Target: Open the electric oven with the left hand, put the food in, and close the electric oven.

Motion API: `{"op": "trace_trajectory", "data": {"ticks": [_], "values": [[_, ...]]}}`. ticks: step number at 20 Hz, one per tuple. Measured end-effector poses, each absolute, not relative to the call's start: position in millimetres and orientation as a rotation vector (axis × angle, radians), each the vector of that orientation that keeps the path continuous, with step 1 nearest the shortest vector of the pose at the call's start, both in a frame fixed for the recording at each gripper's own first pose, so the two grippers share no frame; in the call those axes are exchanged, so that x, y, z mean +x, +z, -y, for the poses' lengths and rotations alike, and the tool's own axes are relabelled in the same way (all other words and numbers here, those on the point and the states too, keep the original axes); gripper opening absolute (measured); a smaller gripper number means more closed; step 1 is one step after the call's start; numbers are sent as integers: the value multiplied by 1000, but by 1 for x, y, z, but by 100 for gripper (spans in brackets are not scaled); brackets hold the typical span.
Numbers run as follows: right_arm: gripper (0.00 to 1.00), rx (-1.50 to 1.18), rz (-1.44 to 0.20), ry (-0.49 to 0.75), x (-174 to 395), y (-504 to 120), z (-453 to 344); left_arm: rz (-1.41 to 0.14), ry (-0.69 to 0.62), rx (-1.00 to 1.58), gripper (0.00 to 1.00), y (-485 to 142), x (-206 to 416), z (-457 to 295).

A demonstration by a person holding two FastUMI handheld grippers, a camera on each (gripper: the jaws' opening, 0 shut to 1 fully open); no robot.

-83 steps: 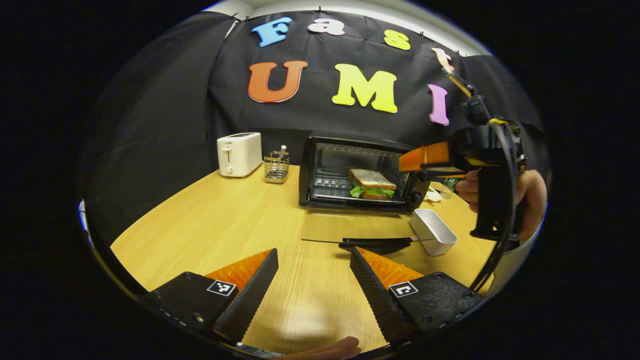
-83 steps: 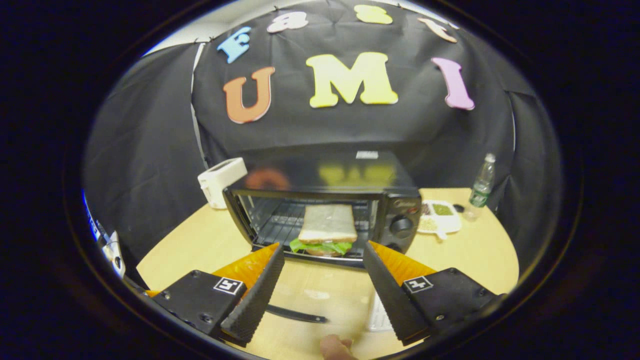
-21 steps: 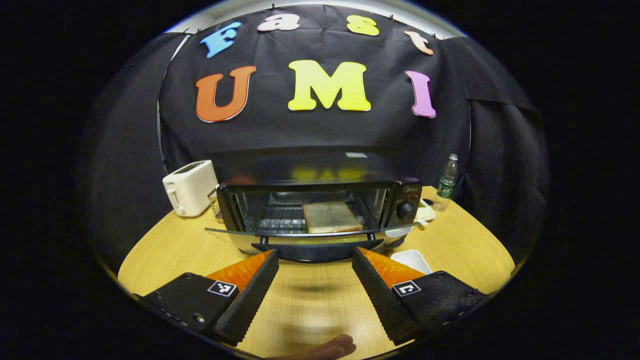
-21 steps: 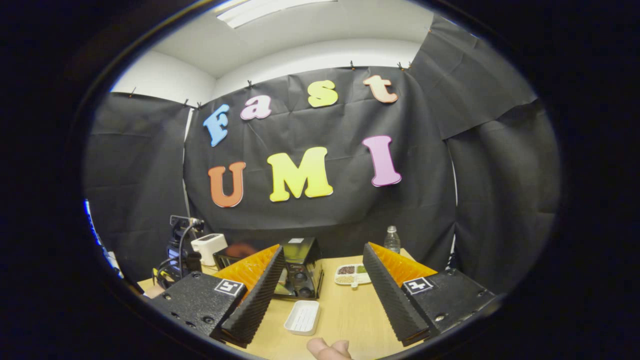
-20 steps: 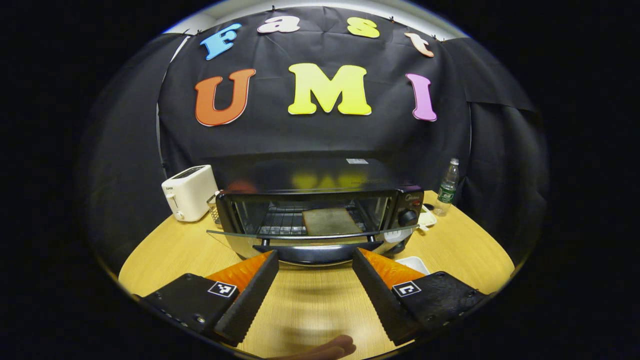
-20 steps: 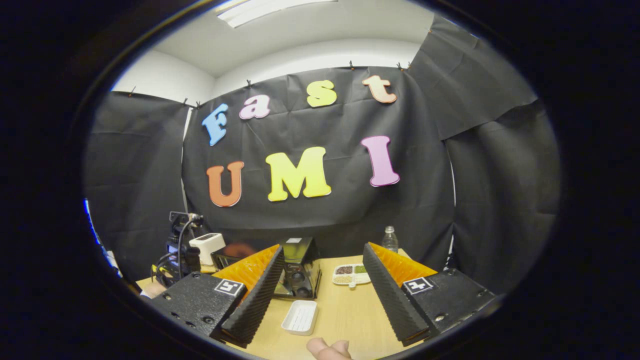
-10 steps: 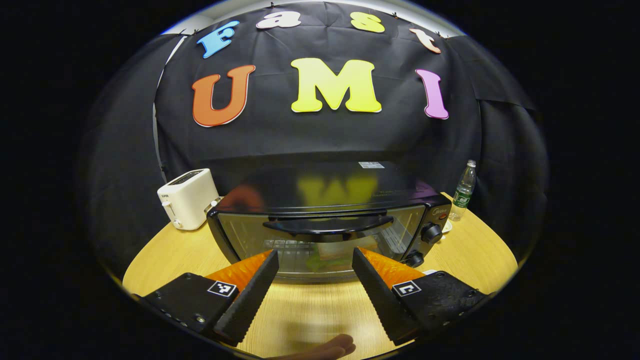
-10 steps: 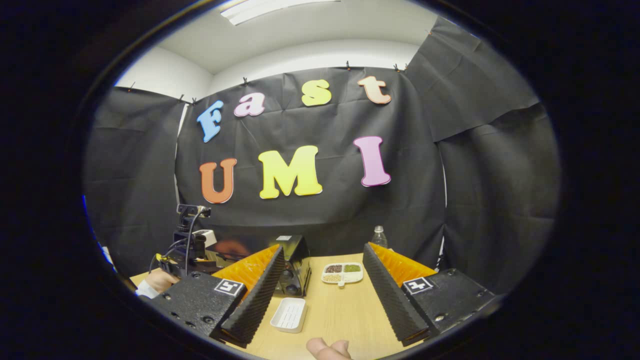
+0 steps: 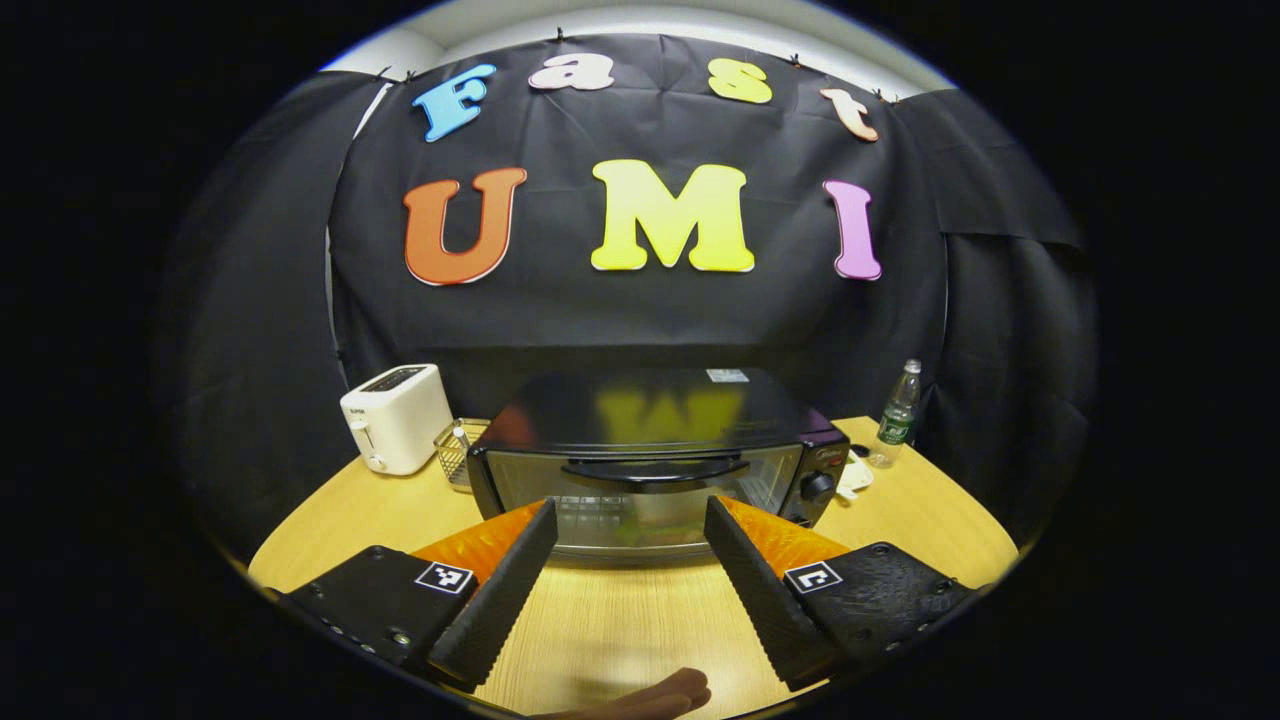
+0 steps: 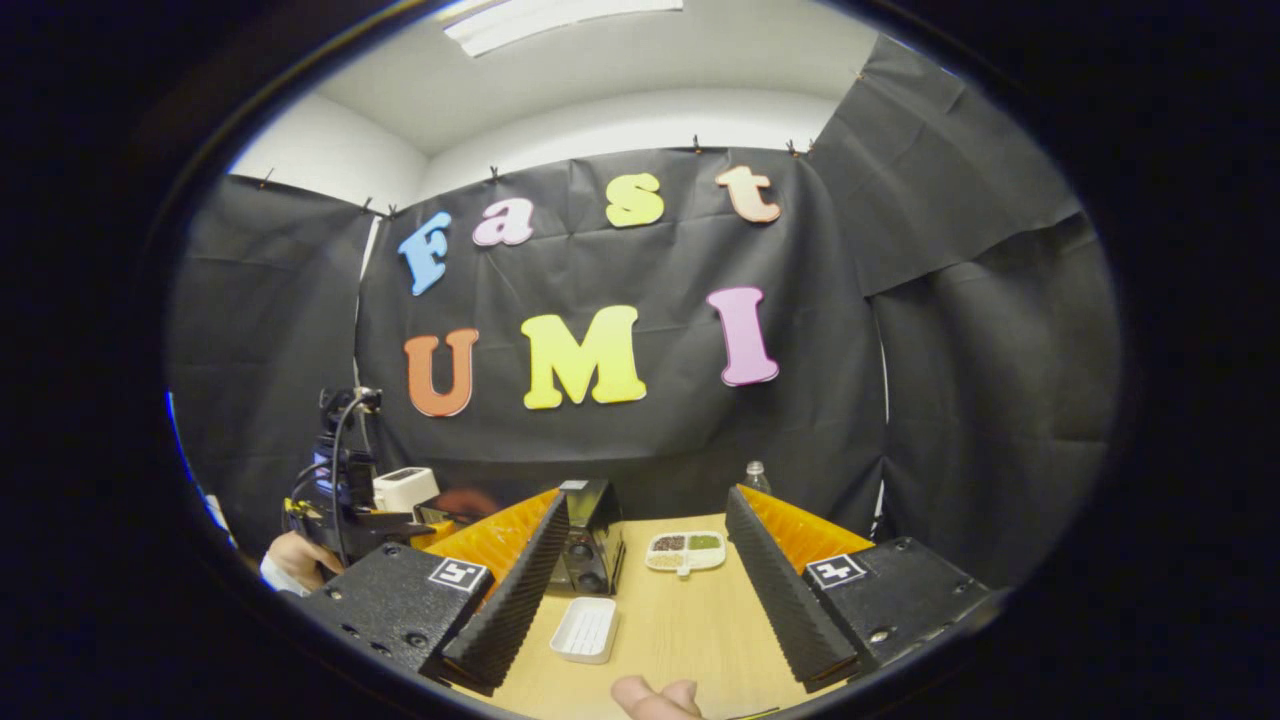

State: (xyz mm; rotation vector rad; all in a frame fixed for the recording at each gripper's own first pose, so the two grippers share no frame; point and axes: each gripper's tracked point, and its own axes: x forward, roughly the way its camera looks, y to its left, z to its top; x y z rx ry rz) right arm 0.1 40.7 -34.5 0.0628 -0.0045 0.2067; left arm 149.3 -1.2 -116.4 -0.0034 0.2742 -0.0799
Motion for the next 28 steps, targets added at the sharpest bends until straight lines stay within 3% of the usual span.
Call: {"op": "trace_trajectory", "data": {"ticks": [13, 20, 28], "values": [[96, 27, 100, 183, -52, 4, -31, -18, -50, 5, 97, 10, -3, -1], [96, 4, 142, 166, -73, 4, -21, 3, 28, -10, 97, 1, -68, -12], [96, 5, 54, 152, -59, -37, -13, 20, 6, 15, 97, -13, -94, -3]]}}
